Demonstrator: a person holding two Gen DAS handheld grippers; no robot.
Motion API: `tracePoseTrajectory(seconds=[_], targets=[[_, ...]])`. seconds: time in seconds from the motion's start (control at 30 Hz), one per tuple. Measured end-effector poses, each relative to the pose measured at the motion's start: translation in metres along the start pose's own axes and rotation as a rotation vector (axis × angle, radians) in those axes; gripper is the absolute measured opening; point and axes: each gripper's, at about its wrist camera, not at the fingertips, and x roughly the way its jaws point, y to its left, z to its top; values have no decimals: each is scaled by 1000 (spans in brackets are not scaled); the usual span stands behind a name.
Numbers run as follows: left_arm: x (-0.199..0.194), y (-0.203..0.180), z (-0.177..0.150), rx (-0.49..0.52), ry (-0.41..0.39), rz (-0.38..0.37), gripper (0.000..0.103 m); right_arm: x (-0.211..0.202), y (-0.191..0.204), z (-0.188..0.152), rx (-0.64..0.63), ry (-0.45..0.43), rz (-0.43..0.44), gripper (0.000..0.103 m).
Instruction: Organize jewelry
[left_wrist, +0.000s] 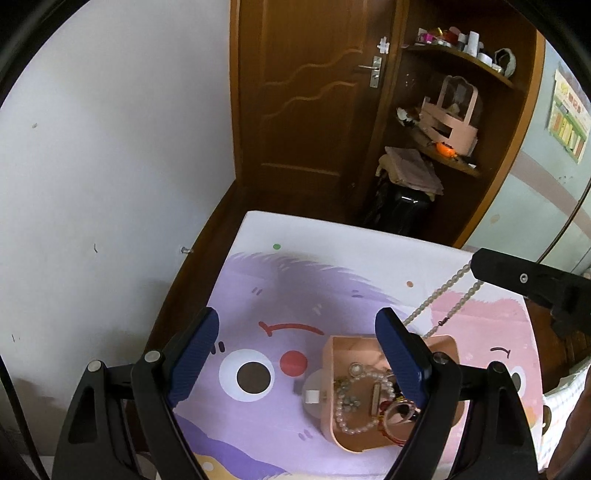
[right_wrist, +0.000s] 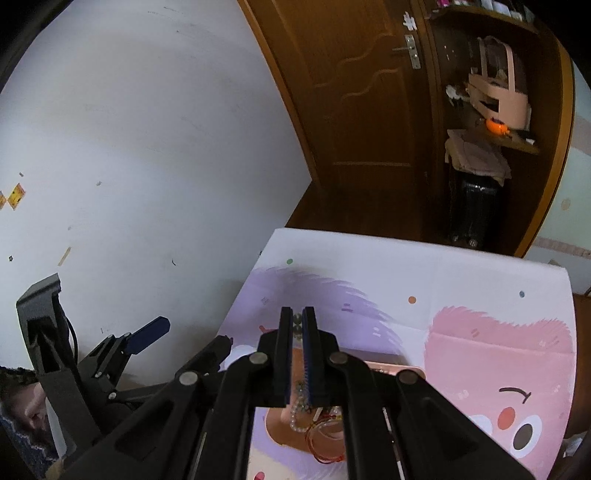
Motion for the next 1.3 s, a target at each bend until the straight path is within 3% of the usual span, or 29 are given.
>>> tracePoseTrajectory(seconds=[0.3,0.7,1.03,1.13,1.3], targets=[[17,15,-7,-46,34,17,85,15,10,-6,-17,28,73,5],[24,20,-8,-49,49,27,85,49,12,-22,-27,102,47,5],[13,10,-13,-17,41,22,85,47,12,-39,-42,169,4,9],[6,8,-14,-9,34,16,85,41,12,-42,-36,170,3,17],[-13,0,-19,10,21,2,85,20,11,-48,-28,149,5,18]])
